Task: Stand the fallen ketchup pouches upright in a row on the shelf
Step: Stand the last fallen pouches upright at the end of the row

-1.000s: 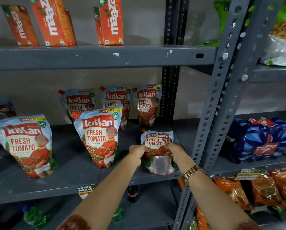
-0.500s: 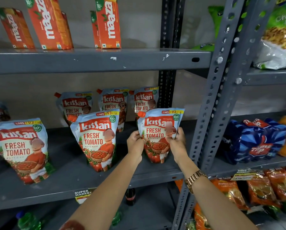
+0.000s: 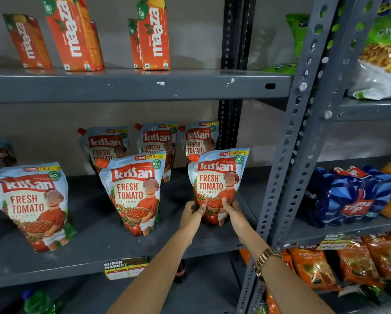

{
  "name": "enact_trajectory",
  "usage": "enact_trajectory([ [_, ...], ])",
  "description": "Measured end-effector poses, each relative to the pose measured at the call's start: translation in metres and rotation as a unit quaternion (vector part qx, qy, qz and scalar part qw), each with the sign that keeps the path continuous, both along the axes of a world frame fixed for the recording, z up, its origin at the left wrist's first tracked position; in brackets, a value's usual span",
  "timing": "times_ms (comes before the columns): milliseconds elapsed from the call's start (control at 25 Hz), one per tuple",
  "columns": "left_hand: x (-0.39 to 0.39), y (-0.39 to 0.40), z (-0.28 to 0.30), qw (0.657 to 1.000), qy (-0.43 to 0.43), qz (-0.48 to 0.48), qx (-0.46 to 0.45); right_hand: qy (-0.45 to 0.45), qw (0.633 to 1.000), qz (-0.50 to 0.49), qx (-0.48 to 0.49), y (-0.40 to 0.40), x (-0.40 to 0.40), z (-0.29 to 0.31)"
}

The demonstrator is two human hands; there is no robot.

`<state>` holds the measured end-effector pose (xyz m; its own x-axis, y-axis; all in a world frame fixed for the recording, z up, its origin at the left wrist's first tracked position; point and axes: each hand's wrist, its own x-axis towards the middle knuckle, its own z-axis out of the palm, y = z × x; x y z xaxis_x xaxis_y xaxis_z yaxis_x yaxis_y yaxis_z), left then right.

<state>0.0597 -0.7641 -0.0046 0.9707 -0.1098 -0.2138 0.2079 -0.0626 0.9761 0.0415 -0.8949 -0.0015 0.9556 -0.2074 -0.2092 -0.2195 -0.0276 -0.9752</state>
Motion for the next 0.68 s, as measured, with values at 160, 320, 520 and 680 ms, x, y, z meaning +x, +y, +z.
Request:
enact_trajectory([
  [160, -0.007, 0.01, -0.013, 0.998, -0.035, 0.04, 0.023, -0.016, 0.999, 0.03, 0.015, 0.001, 0.004, -0.015],
  [320, -0.012, 0.016, -0.017, 0.998, -0.041, 0.049, 0.024, -0.036, 0.998, 0.029, 0.031, 0.007, -0.002, -0.02],
  [520, -0.022, 0.021, -0.015, 0.995, -0.059, 0.077, 0.027, -0.102, 0.991, -0.088, -0.025, 0.025, -0.02, -0.023],
  [680, -0.031, 0.044, -0.008, 0.955, -0.171, 0.235, 0.065, -0.239, 0.907, -0.245, -0.244, 0.05, -0.031, -0.02],
])
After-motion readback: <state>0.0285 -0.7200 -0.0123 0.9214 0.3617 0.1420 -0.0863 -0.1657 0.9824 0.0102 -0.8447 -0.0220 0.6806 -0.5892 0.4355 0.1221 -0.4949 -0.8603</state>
